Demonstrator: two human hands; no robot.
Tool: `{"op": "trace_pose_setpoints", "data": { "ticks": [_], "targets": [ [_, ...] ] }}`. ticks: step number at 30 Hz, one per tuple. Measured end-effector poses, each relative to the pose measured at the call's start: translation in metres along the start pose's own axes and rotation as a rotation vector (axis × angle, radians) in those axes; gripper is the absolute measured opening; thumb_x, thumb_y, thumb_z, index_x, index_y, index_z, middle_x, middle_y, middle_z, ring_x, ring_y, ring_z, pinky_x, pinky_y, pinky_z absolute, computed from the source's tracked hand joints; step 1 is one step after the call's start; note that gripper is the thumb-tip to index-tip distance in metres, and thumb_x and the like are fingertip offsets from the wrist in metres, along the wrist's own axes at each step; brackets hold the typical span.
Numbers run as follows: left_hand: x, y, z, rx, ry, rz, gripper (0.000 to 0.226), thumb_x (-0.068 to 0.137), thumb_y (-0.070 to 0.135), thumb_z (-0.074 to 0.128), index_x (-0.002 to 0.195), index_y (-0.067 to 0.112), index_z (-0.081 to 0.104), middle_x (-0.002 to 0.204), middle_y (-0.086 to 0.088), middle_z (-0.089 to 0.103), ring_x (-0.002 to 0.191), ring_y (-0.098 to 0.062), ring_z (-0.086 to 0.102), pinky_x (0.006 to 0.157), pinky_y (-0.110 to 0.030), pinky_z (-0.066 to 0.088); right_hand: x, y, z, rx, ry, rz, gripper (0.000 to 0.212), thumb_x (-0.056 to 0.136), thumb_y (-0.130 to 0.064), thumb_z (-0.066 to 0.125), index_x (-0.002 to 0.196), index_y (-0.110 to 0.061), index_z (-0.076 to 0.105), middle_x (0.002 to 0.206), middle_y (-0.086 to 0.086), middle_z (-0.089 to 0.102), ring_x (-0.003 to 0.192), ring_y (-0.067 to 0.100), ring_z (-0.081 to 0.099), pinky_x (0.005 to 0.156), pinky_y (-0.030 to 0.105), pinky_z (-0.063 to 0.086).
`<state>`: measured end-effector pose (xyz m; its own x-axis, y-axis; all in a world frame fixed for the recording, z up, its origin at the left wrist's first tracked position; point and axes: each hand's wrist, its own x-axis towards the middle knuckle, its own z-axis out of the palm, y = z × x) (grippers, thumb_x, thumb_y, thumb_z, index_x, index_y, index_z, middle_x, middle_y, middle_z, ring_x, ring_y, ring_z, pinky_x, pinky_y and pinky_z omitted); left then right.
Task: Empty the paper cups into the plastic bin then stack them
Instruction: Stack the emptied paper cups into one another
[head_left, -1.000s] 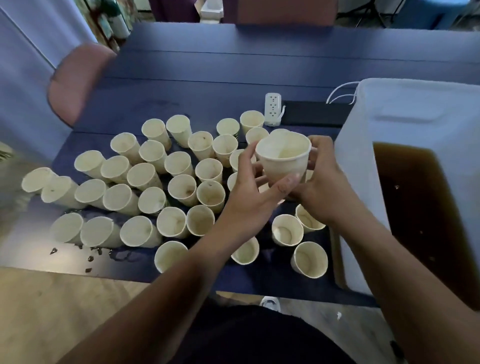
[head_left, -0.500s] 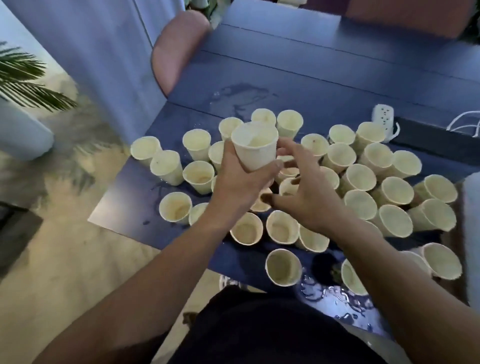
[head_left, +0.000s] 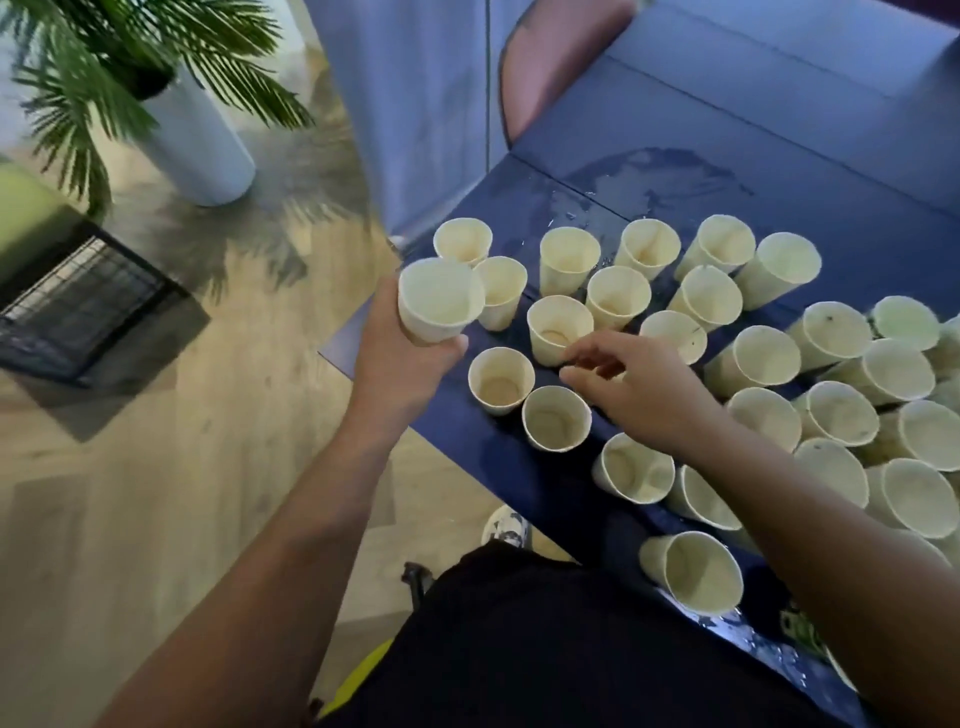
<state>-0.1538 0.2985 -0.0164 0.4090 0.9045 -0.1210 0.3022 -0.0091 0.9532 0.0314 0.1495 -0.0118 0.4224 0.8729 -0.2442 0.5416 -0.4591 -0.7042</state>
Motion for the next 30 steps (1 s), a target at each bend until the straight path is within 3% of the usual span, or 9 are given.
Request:
{"op": "trace_pose_setpoints", "data": {
  "ticks": [2,5,9,14,19,24,27,30],
  "targets": [
    [-0.009,-0.031,-0.001,0.018,0.053,-0.079,0.059,0.073,-0.003,0.081,0.120,0.018,0.053,0.112,0.006,0.063,0.096,-0.004,0.060,0.085,-0.028,0.050,0.011,-0.001,0.013,-0.157,0.002,-0.005,0.018,0.094,-0.038,0.064,0.107,-0.028,0.070,0.092,-0.013,0.069,0.088,0.011,0.063,0.077,0.029,0.048],
    [-0.019,-0.057,0.002,0.009,-0.010,-0.152,0.060,0.072,-0.002,0.085,0.117,0.018,0.052,0.110,0.006,0.064,0.097,-0.006,0.061,0.088,-0.032,0.051,0.027,-0.001,0.030,-0.436,0.005,-0.061,0.028,0.097,-0.046,0.053,0.115,-0.029,0.066,0.098,-0.009,0.071,0.092,0.020,0.065,0.078,0.035,0.051],
    [-0.008,-0.046,0.002,-0.037,0.009,-0.087,0.061,0.068,0.006,0.088,0.117,0.018,0.053,0.113,0.002,0.066,0.102,-0.011,0.064,0.087,-0.031,0.054,0.043,-0.006,0.040,-0.571,0.000,-0.030,0.032,0.099,-0.052,0.044,0.117,-0.032,0.061,0.101,-0.005,0.070,0.085,0.023,0.064,0.070,0.038,0.054],
    [0.004,-0.038,-0.004,-0.037,0.055,-0.040,0.059,0.074,-0.002,0.083,0.112,0.028,0.050,0.106,0.010,0.062,0.093,-0.004,0.061,0.083,-0.033,0.054,0.052,-0.013,0.047,-0.634,-0.035,0.029,0.030,0.102,-0.045,0.042,0.104,-0.027,0.065,0.096,0.000,0.067,0.074,0.023,0.056,0.055,0.029,0.037],
    [0.000,-0.058,-0.011,0.020,0.037,-0.063,0.057,0.077,-0.002,0.080,0.120,0.018,0.050,0.109,0.010,0.061,0.094,0.004,0.059,0.084,-0.023,0.049,0.056,-0.015,0.056,-0.714,-0.072,-0.071,0.021,0.103,-0.021,0.046,0.097,-0.020,0.067,0.093,0.002,0.066,0.080,0.024,0.063,0.062,0.035,0.054],
    [0.000,-0.069,-0.013,0.071,0.013,-0.058,0.057,0.077,-0.002,0.079,0.118,0.024,0.049,0.108,0.017,0.060,0.093,0.005,0.059,0.082,-0.021,0.047,0.051,-0.017,0.046,-0.450,0.076,-0.034,0.031,0.101,-0.036,0.045,0.085,-0.022,0.068,0.077,-0.003,0.064,0.067,0.018,0.058,0.056,0.034,0.052],
    [0.006,-0.070,-0.012,0.116,0.002,-0.046,0.057,0.074,0.006,0.079,0.115,0.031,0.047,0.106,0.018,0.058,0.096,-0.007,0.058,0.080,-0.026,0.046,0.049,-0.026,0.025,-0.380,0.213,-0.043,0.029,0.099,-0.035,0.049,0.082,-0.021,0.067,0.070,-0.002,0.060,0.067,0.024,0.054,0.053,0.032,0.037],
    [0.011,-0.071,-0.007,0.160,-0.028,-0.031,0.059,0.072,0.005,0.077,0.107,0.040,0.046,0.104,0.019,0.057,0.093,-0.005,0.057,0.077,-0.027,0.045,0.051,-0.037,0.004,-0.249,0.351,-0.073,0.030,0.098,-0.035,0.051,0.091,-0.018,0.074,0.074,0.002,0.069,0.067,0.025,0.058,0.061,0.037,0.047]
  ]
}}
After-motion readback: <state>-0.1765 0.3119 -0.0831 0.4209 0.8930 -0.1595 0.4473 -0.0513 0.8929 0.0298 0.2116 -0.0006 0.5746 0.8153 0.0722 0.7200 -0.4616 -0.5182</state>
